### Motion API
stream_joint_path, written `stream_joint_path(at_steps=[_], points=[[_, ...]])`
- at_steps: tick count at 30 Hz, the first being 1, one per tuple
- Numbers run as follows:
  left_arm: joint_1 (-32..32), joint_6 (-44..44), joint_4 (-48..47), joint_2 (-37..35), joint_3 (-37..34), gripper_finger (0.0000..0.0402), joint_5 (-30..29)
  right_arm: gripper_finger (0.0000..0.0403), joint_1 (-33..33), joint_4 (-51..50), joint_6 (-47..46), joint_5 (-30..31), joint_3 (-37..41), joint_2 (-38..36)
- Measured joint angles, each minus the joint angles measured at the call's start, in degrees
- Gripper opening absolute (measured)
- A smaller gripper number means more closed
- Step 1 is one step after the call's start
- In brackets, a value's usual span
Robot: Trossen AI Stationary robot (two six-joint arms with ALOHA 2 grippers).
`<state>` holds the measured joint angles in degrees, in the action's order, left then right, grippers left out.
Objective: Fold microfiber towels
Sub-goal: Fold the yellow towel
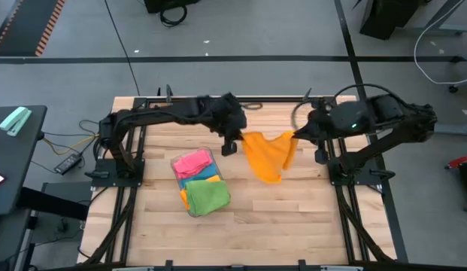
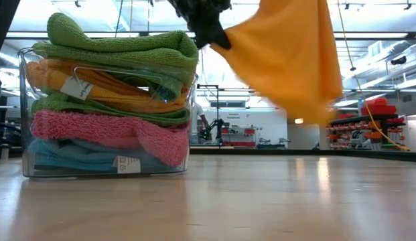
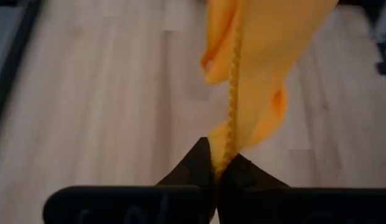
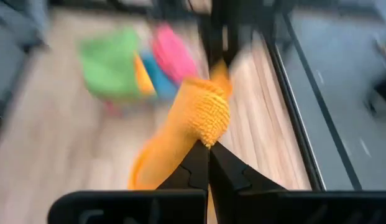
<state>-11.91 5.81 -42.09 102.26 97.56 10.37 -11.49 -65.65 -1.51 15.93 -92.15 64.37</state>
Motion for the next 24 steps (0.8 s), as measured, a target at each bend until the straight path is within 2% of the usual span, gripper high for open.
stream_joint_path(at_steps=[3, 6, 10, 15, 19, 24], points=[[-1.16, -0.1, -4.37, 0.0, 4.84, 0.0014, -2.43, 0.0007, 0.11, -6.95, -5.28, 4.7, 1.95, 0.9], [-1.61, -1.22, -4.47, -0.07, 8.85, 0.0008, -5.82, 0.0008, 0.15, -7.8, -10.12, 9.19, 6.16, 1.37], [-1.36, -0.59, -2.91, -0.07, 10.47, 0.0013, -8.75, 0.0008, 0.09, -4.03, -13.71, 9.96, 15.67, 2.16], [-0.29, 0.43, -2.92, -0.04, 7.05, 0.0009, -13.01, 0.0008, 0.04, 5.45, -18.13, 9.81, 30.62, 2.47], [1.22, 0.23, -4.1, 0.02, 3.51, 0.0009, -13.28, 0.0008, 0.07, 11.44, -23.02, 7.74, 39.75, 2.37], [4.35, -0.68, -3.67, 0.02, -2.68, 0.0022, -13.18, 0.0018, 0.04, 23.46, -24.5, -3.08, 48.47, 2.33]])
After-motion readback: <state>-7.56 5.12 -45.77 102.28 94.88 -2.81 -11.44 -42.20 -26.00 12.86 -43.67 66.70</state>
